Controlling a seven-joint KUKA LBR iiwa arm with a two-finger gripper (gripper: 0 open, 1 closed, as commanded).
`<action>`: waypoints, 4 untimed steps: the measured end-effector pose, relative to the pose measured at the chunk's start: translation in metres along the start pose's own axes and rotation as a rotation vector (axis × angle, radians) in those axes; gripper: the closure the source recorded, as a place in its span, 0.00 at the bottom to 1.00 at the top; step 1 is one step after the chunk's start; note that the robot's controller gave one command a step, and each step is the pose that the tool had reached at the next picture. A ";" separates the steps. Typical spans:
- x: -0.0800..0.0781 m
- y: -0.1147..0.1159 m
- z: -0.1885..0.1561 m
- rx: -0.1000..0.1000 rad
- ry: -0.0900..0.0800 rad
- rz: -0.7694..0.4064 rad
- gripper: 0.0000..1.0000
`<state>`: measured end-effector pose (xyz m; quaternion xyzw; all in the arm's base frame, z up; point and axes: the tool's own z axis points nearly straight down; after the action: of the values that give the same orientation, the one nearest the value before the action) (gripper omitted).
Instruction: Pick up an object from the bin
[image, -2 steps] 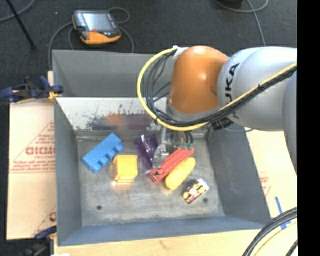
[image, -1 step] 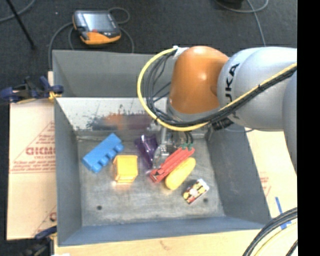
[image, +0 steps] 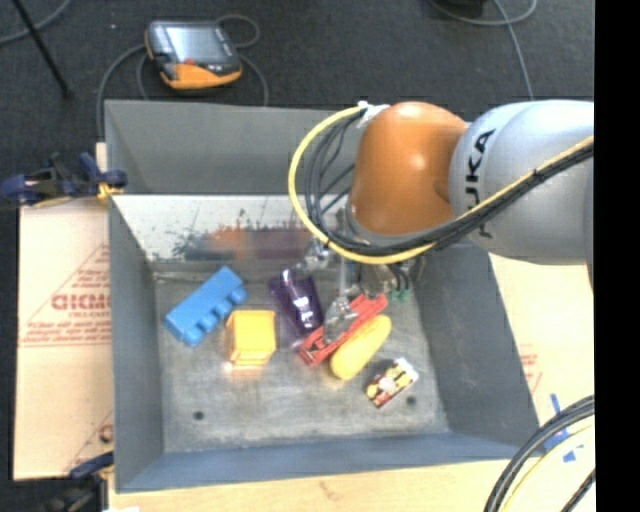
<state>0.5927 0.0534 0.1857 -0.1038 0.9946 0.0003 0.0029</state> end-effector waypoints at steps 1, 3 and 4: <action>0.006 -0.053 0.040 0.001 0.000 -0.163 0.00; 0.007 -0.073 0.086 0.002 0.001 -0.676 0.00; 0.005 -0.075 0.104 0.002 -0.001 -0.746 1.00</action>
Offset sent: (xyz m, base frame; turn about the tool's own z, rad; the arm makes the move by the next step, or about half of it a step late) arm -0.0076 -0.0798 -0.0454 -0.4083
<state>0.6038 -0.0213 0.0814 -0.4589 0.8885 -0.0018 0.0035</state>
